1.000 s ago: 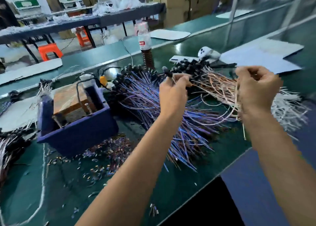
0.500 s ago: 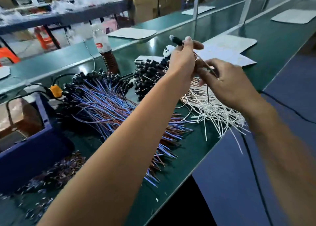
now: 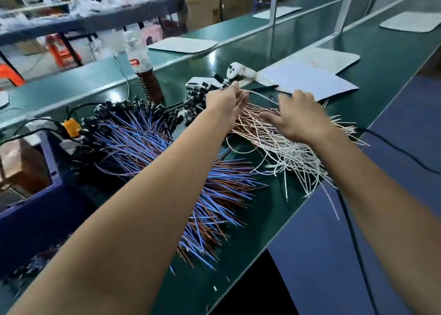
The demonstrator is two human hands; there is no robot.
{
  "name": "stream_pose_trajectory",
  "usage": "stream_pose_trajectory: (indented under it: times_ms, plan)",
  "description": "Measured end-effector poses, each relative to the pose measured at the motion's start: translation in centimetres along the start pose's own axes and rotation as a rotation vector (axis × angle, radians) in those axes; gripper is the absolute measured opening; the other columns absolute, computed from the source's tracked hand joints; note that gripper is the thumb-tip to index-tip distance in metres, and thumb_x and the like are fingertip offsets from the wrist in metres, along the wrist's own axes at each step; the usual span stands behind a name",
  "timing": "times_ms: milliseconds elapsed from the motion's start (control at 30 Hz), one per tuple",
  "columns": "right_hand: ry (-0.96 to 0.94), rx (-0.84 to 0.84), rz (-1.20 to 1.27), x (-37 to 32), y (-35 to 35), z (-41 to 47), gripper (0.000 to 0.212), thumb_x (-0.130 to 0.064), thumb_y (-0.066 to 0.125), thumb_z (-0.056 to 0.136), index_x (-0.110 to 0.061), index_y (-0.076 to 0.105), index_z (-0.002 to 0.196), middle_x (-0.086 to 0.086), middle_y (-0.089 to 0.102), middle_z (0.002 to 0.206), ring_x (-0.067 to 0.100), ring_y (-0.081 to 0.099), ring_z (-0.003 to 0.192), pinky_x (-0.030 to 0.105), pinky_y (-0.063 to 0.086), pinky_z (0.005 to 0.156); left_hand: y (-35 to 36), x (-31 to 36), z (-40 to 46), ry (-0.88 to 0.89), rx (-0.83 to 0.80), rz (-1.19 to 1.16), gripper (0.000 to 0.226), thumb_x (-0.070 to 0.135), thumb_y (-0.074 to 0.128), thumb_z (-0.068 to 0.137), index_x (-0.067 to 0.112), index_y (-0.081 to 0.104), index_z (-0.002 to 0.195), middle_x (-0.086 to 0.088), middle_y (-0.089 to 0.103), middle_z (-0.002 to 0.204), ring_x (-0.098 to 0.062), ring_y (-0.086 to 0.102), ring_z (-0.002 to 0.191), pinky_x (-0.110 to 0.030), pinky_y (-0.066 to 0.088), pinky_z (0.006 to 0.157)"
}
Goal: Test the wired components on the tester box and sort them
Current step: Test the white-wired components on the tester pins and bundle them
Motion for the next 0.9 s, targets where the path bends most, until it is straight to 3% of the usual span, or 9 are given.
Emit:
stream_pose_trajectory:
  times_ms: [67, 133, 200, 333, 500, 600, 700, 800, 900]
  plan:
    - [-0.005, -0.175, -0.079, -0.4, 3.1, 0.4, 0.106, -0.088, 0.026, 0.088, -0.013, 0.021, 0.162, 0.023, 0.025, 0.162, 0.039, 0.024, 0.150, 0.060, 0.024, 0.118, -0.7, -0.5, 0.3, 0.010, 0.023, -0.038, 0.023, -0.003, 0.058, 0.101, -0.015, 0.054, 0.121, -0.020, 0.059, 0.096, -0.025, 0.063, 0.088, -0.033, 0.060, 0.089]
    - [-0.049, -0.252, -0.091, -1.0, 5.3, 0.4, 0.115, -0.093, 0.015, 0.082, -0.016, 0.003, 0.166, 0.015, 0.009, 0.172, 0.033, 0.009, 0.158, 0.063, 0.006, 0.125, -1.1, -1.0, 0.3, 0.023, 0.038, -0.045, 0.024, -0.008, 0.056, 0.099, -0.016, 0.055, 0.121, -0.020, 0.059, 0.102, -0.028, 0.063, 0.099, -0.033, 0.056, 0.101]
    - [-0.069, -0.276, -0.072, -1.3, 6.4, 0.5, 0.119, -0.095, 0.009, 0.078, -0.017, -0.004, 0.166, 0.009, 0.004, 0.174, 0.027, 0.006, 0.160, 0.065, -0.004, 0.124, -1.6, -1.3, 0.1, 0.036, 0.073, -0.022, 0.006, -0.009, 0.057, 0.096, -0.010, 0.062, 0.099, -0.015, 0.065, 0.092, -0.025, 0.065, 0.095, -0.029, 0.056, 0.098]
    - [-0.043, -0.276, -0.049, -1.2, 6.1, 0.6, 0.131, -0.099, -0.001, 0.064, -0.017, -0.003, 0.166, 0.006, 0.006, 0.175, 0.024, 0.006, 0.161, 0.065, -0.006, 0.124, -2.5, -2.1, -0.4, 0.027, 0.111, 0.008, 0.024, -0.006, 0.057, 0.092, 0.002, 0.059, 0.070, -0.001, 0.064, 0.053, -0.020, 0.062, 0.080, -0.031, 0.052, 0.089]
    - [-0.033, -0.162, 0.029, -3.2, 3.3, 0.1, 0.128, -0.095, 0.005, 0.068, -0.012, 0.008, 0.166, 0.008, 0.015, 0.173, 0.023, 0.013, 0.160, 0.063, 0.002, 0.125, -3.1, -2.0, -1.9, 0.046, 0.021, -0.057, 0.019, -0.007, 0.053, 0.096, 0.003, 0.058, 0.081, -0.010, 0.064, 0.077, -0.017, 0.065, 0.068, -0.028, 0.059, 0.078]
    - [-0.098, -0.022, 0.072, -6.3, 0.8, -1.1, 0.109, -0.088, 0.037, 0.082, -0.012, 0.026, 0.160, 0.012, 0.035, 0.164, 0.029, 0.033, 0.152, 0.061, 0.021, 0.121, -5.2, -0.6, -4.4, 0.031, 0.046, -0.032, 0.020, -0.004, 0.054, 0.095, 0.003, 0.062, 0.077, -0.004, 0.065, 0.059, -0.009, 0.061, 0.045, -0.017, 0.051, 0.044]
    - [-0.331, 0.145, 0.212, -13.0, -1.9, -4.3, 0.069, -0.051, 0.072, 0.089, -0.015, 0.052, 0.145, 0.015, 0.056, 0.141, 0.037, 0.052, 0.130, 0.051, 0.047, 0.107, -9.3, 1.8, -7.7, 0.082, 0.026, 0.030, 0.019, 0.002, 0.056, 0.097, 0.009, 0.061, 0.079, 0.001, 0.065, 0.058, -0.006, 0.054, 0.041, -0.015, 0.039, 0.037]
    - [-0.577, 0.259, 0.329, -20.6, -4.2, -9.1, 0.026, -0.026, 0.075, 0.080, -0.019, 0.070, 0.104, 0.010, 0.070, 0.102, 0.037, 0.065, 0.097, 0.042, 0.055, 0.077, -13.8, 4.1, -11.6, 0.205, -0.052, 0.223, 0.020, 0.001, 0.056, 0.095, 0.011, 0.060, 0.078, 0.000, 0.059, 0.060, -0.006, 0.046, 0.043, -0.016, 0.030, 0.037]
    - [-0.707, 0.192, 0.416, -27.5, -4.4, -13.6, 0.015, -0.021, 0.071, 0.073, -0.016, 0.066, 0.086, 0.009, 0.072, 0.081, 0.040, 0.066, 0.082, 0.043, 0.053, 0.065, -20.4, 6.0, -15.8, 0.305, -0.028, 0.359, 0.027, 0.005, 0.058, 0.096, 0.017, 0.058, 0.072, 0.002, 0.058, 0.061, -0.006, 0.042, 0.045, -0.017, 0.029, 0.038]
Point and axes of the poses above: each hand's wrist, its own z-axis towards the middle knuckle, its own y-axis out of the palm, x = y × z, the point moved 9 cm from there along z, towards the middle knuckle
